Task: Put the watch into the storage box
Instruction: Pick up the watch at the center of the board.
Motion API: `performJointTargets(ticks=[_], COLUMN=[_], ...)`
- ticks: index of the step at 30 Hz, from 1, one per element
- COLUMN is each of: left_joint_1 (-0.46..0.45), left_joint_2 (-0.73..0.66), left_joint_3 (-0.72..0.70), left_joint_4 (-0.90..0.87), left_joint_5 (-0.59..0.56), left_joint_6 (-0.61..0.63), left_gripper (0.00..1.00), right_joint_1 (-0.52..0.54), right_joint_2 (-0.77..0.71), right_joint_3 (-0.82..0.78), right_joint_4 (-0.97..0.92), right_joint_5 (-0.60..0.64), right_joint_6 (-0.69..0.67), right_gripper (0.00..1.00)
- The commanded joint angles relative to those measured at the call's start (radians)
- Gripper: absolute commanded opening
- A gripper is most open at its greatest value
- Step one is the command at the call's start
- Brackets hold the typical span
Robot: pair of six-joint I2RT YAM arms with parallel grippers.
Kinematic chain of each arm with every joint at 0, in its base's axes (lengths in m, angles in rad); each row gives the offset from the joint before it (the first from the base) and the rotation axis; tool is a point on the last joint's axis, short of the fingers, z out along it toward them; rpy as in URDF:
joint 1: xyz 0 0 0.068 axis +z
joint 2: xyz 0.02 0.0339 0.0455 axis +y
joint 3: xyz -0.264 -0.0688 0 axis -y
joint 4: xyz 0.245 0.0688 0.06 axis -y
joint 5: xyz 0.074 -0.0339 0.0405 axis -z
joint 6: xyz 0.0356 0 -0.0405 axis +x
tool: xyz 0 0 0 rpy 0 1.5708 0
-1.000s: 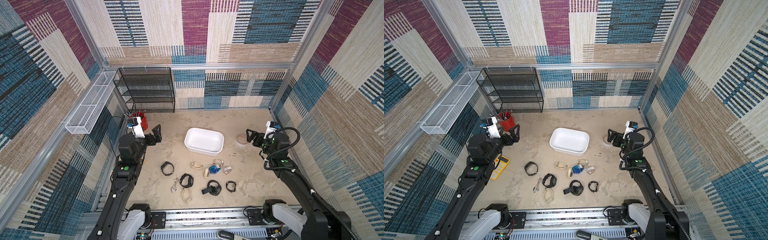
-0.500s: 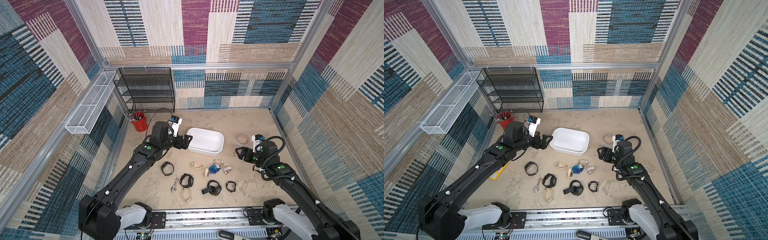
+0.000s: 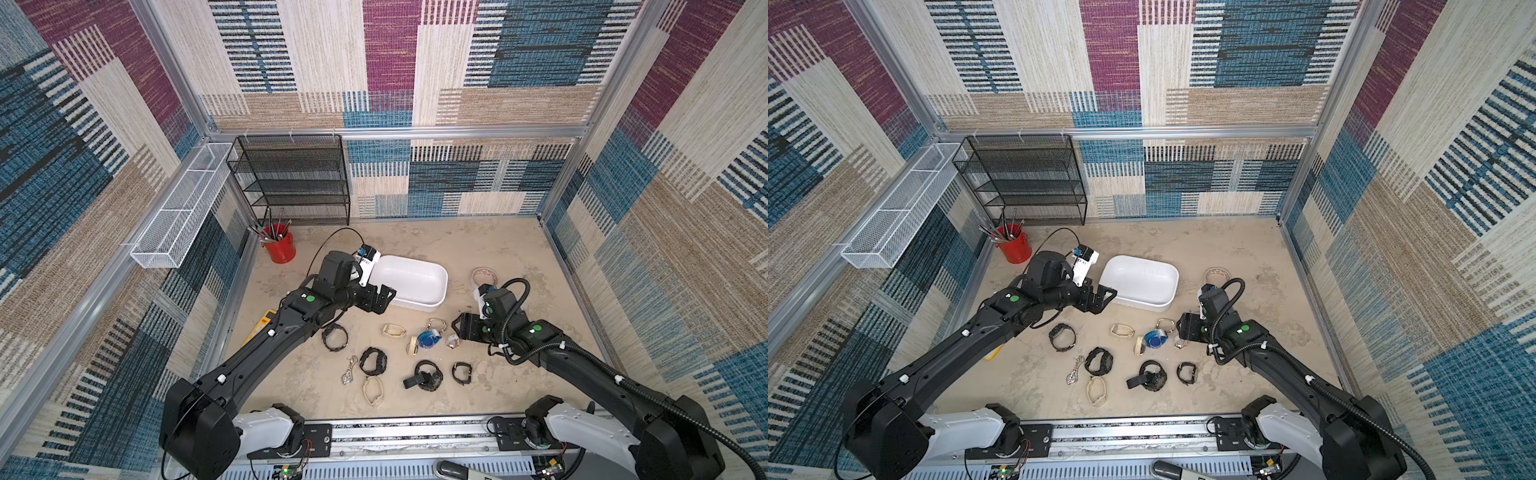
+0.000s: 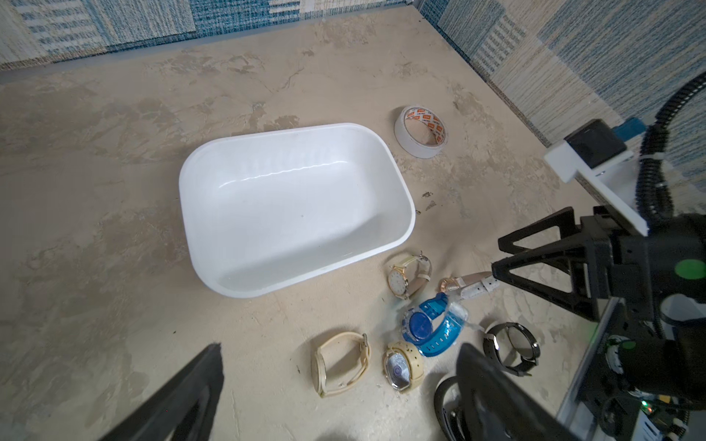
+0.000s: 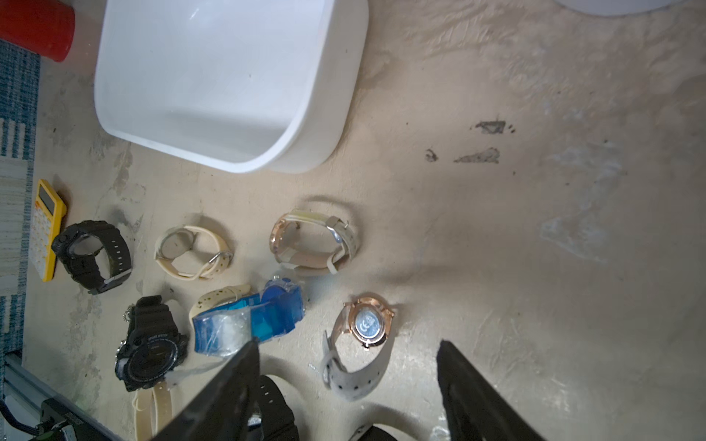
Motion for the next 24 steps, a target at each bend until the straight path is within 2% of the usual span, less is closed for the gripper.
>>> performJointTargets(ticks=[1, 7, 13, 15, 18, 24], left_joint_1=[-0.009, -0.022, -0.028, -0.029, -0.031, -0.031], left_joint_2=[0.013, 0.032, 0.044, 0.046, 0.051, 0.058], left_joint_3=[0.01, 0.018, 0.025, 0.022, 0.027, 0.039], left_joint_4=[-0.02, -0.029, -0.034, -0.036, -0.04, -0.065], left_joint_5=[0.039, 0.051, 0.05, 0.048, 0.038, 0.025], left_joint_6=[0.022, 0.021, 0.022, 0.023, 0.026, 0.034], left_gripper=[0.96, 0.96, 0.96, 0.96, 0.96, 0.96], right_joint_1=[0.025, 0.063, 0.094, 0.095, 0.103, 0.109], right_joint_2=[0.021, 0.084, 0.129, 0.135, 0.148, 0.142], right_joint_3=[0.012, 0.015, 0.03, 0.028, 0.034, 0.034], right_joint_4=[-0.009, 0.008, 0.019, 0.03, 0.024, 0.032], right_joint_5=[0.059, 0.104, 0.138, 0.134, 0.143, 0.148], right_joint_6=[0.023, 0.023, 0.018, 0.017, 0.011, 0.009], right_gripper=[0.74, 0.67, 0.53, 0.46, 0.41, 0.26])
